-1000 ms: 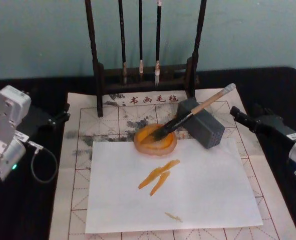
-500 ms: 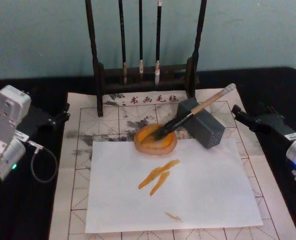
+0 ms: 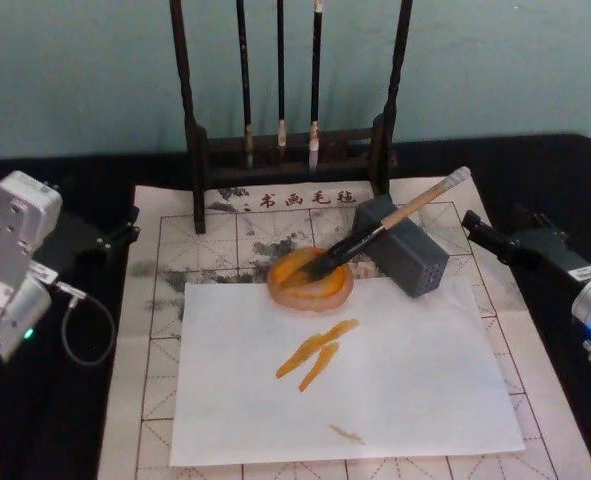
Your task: Pick up the brush from the inkstone, write on the paper, then place the brush back to its original position.
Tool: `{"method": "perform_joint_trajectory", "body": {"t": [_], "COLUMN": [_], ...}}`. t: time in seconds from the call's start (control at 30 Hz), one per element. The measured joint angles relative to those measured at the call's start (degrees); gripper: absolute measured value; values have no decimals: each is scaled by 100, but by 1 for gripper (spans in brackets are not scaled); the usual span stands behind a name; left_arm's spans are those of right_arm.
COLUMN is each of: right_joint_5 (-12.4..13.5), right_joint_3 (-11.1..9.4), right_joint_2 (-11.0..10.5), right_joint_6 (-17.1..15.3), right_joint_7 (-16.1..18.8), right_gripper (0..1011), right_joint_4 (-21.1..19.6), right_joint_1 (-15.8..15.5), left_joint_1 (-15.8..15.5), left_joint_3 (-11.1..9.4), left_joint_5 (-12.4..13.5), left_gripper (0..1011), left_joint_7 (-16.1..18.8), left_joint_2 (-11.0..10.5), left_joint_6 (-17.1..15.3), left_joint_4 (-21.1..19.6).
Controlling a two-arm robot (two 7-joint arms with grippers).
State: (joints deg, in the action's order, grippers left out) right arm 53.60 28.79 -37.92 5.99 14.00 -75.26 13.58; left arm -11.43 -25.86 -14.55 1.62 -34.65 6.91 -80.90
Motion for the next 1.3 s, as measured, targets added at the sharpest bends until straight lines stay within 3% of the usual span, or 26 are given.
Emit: {"method": "perform_joint_trajectory", "body": {"t": [1.3], "right_joint_5": [0], "right_joint_3": [8], "right_joint_2": [-8], "right_joint_6": [0], "right_joint_7": [11], "right_gripper": [1000], "right_joint_4": [0], "right_joint_1": [2], "left_joint_1": [0], "left_joint_3": [0], "left_joint_5": [0], "left_gripper": [1001], "left_joint_7": [0], "left_joint_2": [0], "left_joint_6": [0], "left_joint_4": [0]}}
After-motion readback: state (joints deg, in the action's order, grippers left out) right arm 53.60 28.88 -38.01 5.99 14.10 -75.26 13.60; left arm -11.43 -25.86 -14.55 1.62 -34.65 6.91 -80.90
